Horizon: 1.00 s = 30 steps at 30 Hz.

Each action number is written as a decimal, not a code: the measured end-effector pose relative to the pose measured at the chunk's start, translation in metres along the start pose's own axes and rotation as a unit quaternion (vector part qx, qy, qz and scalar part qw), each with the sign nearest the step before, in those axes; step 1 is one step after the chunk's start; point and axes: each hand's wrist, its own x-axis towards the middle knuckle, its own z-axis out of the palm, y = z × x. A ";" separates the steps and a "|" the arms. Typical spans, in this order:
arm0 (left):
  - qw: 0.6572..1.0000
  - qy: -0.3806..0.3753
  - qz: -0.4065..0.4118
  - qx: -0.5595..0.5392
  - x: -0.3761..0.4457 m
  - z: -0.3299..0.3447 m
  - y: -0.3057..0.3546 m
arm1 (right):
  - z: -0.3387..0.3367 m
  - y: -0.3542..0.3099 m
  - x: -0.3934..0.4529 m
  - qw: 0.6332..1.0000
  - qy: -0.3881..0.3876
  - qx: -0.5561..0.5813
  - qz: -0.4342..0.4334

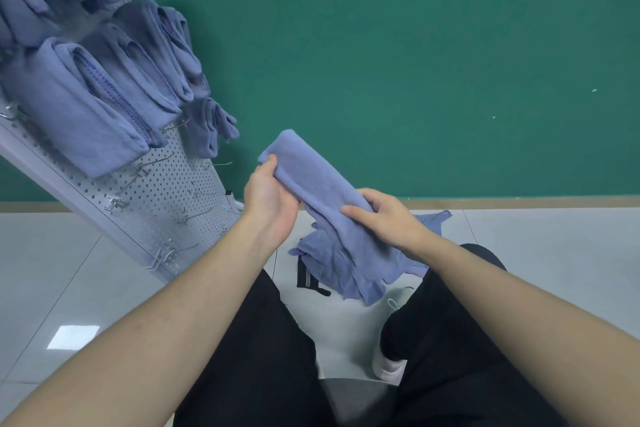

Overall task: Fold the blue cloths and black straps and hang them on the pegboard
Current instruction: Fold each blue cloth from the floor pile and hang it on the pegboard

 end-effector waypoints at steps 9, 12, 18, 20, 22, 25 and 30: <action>0.998 0.047 -0.038 0.026 0.021 -0.072 0.002 | -0.008 -0.012 0.043 0.993 -0.059 -0.063 -0.081; 0.980 0.041 -0.030 0.191 0.027 -0.086 0.004 | -0.007 -0.018 0.059 0.987 -0.087 -0.093 -0.095; 0.846 -0.065 0.163 0.503 0.040 -0.087 0.016 | 0.001 -0.029 0.085 0.972 -0.165 -0.115 -0.122; 0.806 -0.142 0.189 0.542 0.044 -0.078 0.019 | 0.005 -0.034 0.092 0.963 -0.186 -0.139 -0.135; 0.760 -0.187 0.200 0.590 0.049 -0.068 0.020 | 0.009 -0.040 0.100 0.954 -0.196 -0.171 -0.149; 0.709 -0.205 0.199 0.645 0.061 -0.061 0.022 | 0.011 -0.048 0.110 0.943 -0.199 -0.208 -0.170; 0.720 -0.187 0.162 0.648 0.073 -0.072 0.022 | 0.013 -0.050 0.131 0.943 -0.244 -0.175 -0.145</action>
